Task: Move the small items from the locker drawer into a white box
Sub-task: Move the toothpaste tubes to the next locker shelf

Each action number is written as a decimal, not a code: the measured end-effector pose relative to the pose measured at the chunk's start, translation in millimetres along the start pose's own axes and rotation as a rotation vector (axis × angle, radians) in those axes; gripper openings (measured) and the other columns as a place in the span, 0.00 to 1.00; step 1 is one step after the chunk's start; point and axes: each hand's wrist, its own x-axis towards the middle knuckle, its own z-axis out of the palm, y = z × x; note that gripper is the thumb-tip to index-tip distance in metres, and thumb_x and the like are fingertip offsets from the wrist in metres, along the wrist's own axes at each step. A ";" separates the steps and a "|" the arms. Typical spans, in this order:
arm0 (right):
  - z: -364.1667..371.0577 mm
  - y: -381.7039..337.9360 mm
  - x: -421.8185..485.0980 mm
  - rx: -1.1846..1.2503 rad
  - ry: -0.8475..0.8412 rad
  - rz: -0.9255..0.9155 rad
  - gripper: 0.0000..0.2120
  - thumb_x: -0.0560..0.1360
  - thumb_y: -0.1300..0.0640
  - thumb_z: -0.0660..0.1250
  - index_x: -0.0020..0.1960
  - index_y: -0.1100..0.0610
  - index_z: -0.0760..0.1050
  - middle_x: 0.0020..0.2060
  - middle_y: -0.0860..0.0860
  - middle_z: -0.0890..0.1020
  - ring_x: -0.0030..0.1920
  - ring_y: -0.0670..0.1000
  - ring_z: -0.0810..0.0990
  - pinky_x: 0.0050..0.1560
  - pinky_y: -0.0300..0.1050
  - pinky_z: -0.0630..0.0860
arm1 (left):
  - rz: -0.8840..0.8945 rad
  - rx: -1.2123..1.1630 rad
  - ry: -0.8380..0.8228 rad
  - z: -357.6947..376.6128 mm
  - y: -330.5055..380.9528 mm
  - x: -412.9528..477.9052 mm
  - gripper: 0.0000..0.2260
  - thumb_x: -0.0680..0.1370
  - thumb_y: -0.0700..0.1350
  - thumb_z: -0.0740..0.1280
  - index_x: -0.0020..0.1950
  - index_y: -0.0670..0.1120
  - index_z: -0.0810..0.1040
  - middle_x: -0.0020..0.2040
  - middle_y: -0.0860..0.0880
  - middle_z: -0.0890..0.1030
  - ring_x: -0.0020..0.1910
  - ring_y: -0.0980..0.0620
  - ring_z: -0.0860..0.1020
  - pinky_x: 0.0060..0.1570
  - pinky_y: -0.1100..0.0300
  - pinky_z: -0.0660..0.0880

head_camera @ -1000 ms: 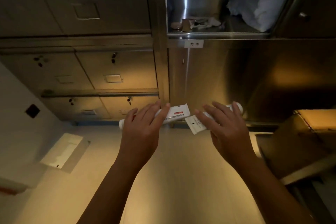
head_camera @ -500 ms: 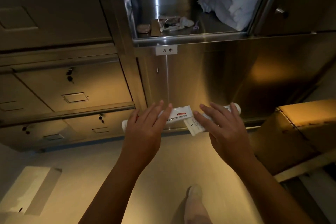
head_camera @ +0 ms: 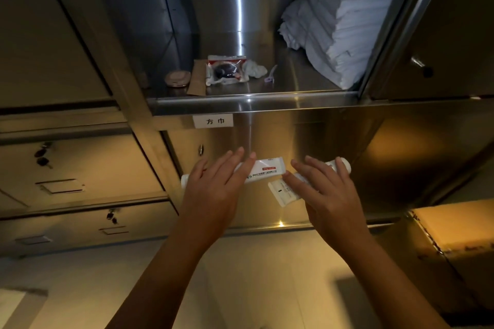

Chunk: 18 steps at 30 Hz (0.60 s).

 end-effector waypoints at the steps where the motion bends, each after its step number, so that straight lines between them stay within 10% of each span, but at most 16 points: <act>1: 4.1 5.9 3.8 0.000 0.001 0.003 0.27 0.57 0.66 0.79 0.55 0.60 0.79 0.53 0.62 0.81 0.54 0.63 0.79 0.56 0.69 0.65 | 0.007 0.002 -0.001 5.2 -1.9 7.3 0.24 0.67 0.36 0.73 0.62 0.38 0.75 0.59 0.38 0.78 0.57 0.40 0.78 0.54 0.38 0.70; 18: 120.1 82.6 134.8 -0.040 0.046 0.026 0.23 0.61 0.68 0.77 0.55 0.60 0.80 0.53 0.61 0.81 0.56 0.62 0.78 0.59 0.69 0.64 | -0.008 0.027 -0.017 88.4 -122.4 140.8 0.23 0.70 0.40 0.63 0.66 0.42 0.71 0.63 0.40 0.75 0.64 0.41 0.72 0.62 0.40 0.58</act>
